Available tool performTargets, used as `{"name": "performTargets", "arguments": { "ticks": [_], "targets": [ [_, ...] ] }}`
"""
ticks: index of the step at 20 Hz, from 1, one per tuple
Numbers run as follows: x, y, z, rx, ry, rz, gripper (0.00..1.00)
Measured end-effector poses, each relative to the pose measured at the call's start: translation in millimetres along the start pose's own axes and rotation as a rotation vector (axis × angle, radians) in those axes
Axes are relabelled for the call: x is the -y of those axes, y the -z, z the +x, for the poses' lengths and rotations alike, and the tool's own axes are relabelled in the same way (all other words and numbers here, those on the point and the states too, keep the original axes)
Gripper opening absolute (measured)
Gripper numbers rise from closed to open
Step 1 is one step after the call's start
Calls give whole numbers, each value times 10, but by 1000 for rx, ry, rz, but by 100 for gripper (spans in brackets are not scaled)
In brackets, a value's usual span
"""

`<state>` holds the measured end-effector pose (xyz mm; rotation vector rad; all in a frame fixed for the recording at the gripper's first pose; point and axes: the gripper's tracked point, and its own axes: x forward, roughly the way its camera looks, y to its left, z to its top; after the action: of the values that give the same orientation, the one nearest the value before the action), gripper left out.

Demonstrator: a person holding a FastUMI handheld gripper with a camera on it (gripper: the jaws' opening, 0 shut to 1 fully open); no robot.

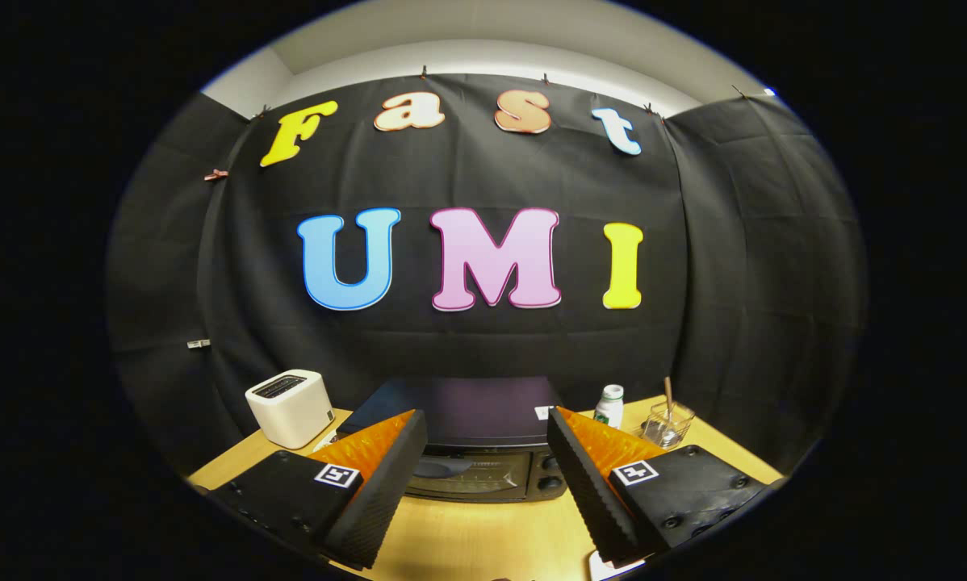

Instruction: Open the toaster oven, put the food inside, and close the toaster oven door.

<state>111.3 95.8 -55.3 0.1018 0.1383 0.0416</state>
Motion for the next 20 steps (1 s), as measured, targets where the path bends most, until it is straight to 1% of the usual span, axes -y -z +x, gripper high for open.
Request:
{"name": "performTargets", "arguments": {
  "ticks": [2,4,6,9,12,17,20],
  "targets": [
    [-128,144,221,-28,9,22,98],
    [-187,295,439,-44,29,13,98],
    [-300,506,637,-70,23,-14,98],
    [-368,885,852,-124,29,-73,98],
    [-461,1169,1004,-167,30,-69,98],
    [-530,1249,1140,-173,30,-30,98],
    [-544,1239,1126,-180,24,-41,98]
  ]
}}
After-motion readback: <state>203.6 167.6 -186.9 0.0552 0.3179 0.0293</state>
